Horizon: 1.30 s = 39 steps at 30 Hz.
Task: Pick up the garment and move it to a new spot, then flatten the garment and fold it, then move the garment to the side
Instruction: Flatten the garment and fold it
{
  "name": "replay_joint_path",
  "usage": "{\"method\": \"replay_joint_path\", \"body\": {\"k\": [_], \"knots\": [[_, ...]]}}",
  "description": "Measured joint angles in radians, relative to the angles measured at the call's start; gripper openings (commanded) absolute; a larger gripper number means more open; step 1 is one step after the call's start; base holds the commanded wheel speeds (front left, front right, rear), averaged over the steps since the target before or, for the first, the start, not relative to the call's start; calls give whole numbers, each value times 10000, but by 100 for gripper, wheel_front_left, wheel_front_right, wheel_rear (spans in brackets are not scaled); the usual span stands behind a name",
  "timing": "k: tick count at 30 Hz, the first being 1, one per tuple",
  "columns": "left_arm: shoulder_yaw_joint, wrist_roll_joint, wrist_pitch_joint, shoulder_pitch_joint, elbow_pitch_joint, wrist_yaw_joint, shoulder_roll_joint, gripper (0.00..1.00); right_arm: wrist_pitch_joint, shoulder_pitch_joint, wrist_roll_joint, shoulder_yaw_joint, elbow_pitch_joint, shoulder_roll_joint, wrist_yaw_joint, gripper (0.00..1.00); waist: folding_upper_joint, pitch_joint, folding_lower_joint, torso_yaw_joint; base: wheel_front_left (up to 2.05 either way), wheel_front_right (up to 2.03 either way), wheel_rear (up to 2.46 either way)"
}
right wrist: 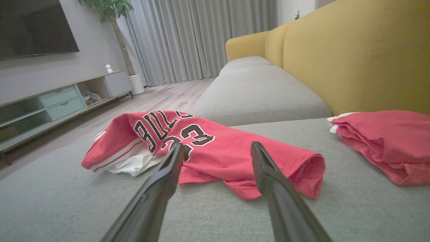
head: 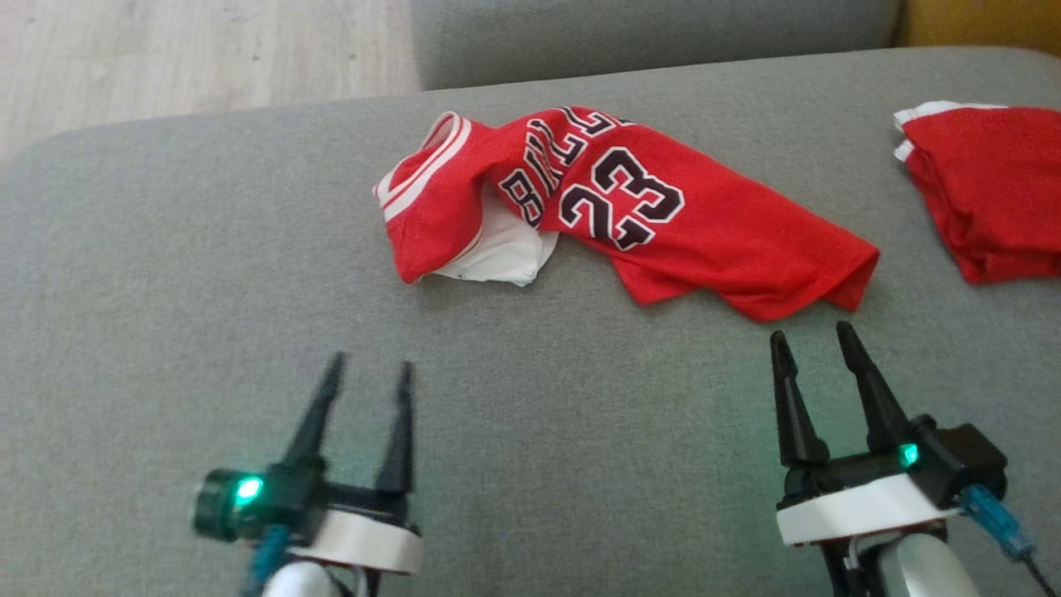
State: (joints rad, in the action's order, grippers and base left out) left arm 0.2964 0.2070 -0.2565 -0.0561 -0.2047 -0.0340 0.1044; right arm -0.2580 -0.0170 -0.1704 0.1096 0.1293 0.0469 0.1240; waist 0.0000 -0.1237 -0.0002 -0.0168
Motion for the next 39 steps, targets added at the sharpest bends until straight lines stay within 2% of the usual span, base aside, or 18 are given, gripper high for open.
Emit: {"method": "replay_joint_path", "body": {"k": [5,8,10,18,23,24,25,27,34,39], "knots": [[1032,-1325,0,-977,-1150,629,-33,100,0,60,82,150,10,0,0,100,0,-231,2,51,0,0,0],[1603,-1893,0,-2263,-2142,968,-63,100,0,120,236,184,-29,0,0,100,0,-567,2,-54,0,0,0],[2034,-2299,0,-3599,-3281,1127,-190,100,0,330,282,199,-46,2,0,100,0,-952,4,-180,0,0,0],[2196,-2433,0,-5712,-5791,1218,-320,100,0,883,374,313,-134,2,0,100,0,-1783,4,-730,0,0,0],[2192,-2418,0,-6189,-6364,1216,-360,100,0,899,370,322,-159,2,0,100,0,-2056,4,-1040,0,0,0],[2201,-2420,0,-6223,-6372,1216,-364,93,0,899,370,322,-163,2,0,100,0,-2089,4,-1072,0,0,0],[2205,-2418,0,-6244,-6374,1206,-364,47,0,899,370,320,-165,2,0,100,0,-2112,4,-1096,0,0,0],[2219,-2416,0,-6258,-6376,1206,-364,0,0,899,368,309,-167,2,0,100,0,-2128,3,-1103,0,0,0],[2360,-2268,0,-6228,-6328,1208,-362,0,0,898,368,267,-165,2,0,100,0,-1984,2,-932,0,0,0],[2495,-2151,0,-6046,-5580,1208,-316,0,0,893,368,186,-142,2,0,100,0,-1794,2,-697,0,0,0]]}}
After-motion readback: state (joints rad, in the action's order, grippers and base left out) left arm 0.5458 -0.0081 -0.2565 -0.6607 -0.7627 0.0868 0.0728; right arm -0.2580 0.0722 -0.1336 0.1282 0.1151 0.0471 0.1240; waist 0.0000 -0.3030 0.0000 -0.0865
